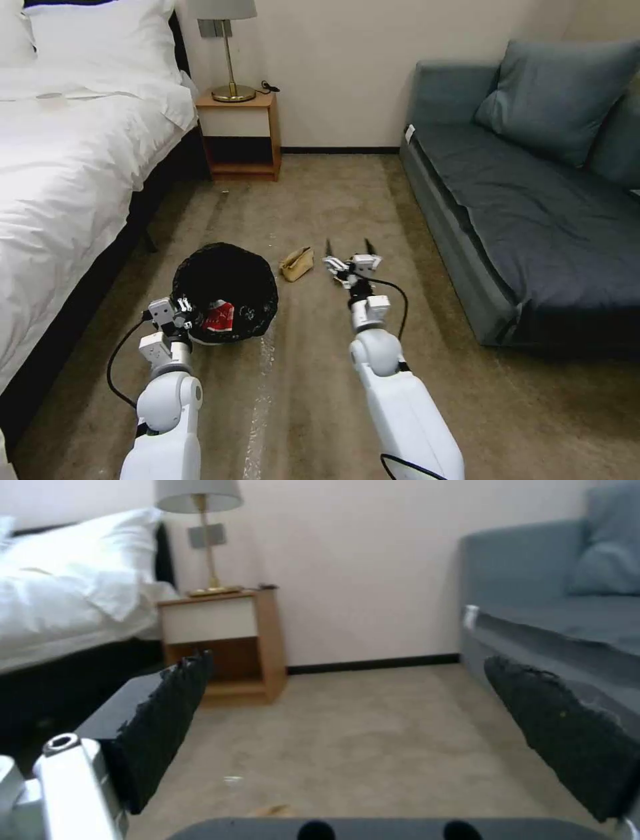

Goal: Pick up the trash bin, then pick up the garbage on the floor and place it into the trash bin.

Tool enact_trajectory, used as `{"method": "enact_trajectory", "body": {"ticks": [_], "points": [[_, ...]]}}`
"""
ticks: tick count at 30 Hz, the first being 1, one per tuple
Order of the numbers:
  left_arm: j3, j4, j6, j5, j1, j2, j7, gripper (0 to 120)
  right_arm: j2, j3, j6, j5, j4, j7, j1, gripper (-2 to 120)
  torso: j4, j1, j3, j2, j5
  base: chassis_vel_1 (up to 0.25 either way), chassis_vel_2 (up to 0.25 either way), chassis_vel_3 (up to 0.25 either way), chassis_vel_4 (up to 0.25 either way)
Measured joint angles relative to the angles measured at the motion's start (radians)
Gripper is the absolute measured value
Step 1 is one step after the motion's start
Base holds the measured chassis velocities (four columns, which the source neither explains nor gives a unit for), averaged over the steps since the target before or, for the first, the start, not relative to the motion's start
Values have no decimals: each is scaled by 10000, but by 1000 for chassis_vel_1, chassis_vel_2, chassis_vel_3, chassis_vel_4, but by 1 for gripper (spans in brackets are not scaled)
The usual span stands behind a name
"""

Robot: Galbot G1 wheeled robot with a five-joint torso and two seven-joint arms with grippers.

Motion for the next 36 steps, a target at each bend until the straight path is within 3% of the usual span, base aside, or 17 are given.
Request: {"method": "enact_trajectory", "body": {"ticks": [13,23,36], "points": [[30,1,32,-71,-7,71,-3,4,-656,510,532,214,-314,-447,-83,100,0,0,0,0,-2,0,0,0,0],[-60,1,13,-147,43,102,-8,4,-1032,537,1445,29,-1055,-649,-87,100,1,0,0,-1,-2,0,0,0,0],[-35,-7,-7,-123,47,59,-11,4,-1075,739,1928,-264,-1338,-728,-65,100,1,0,0,-1,-3,0,0,0,0]]}}
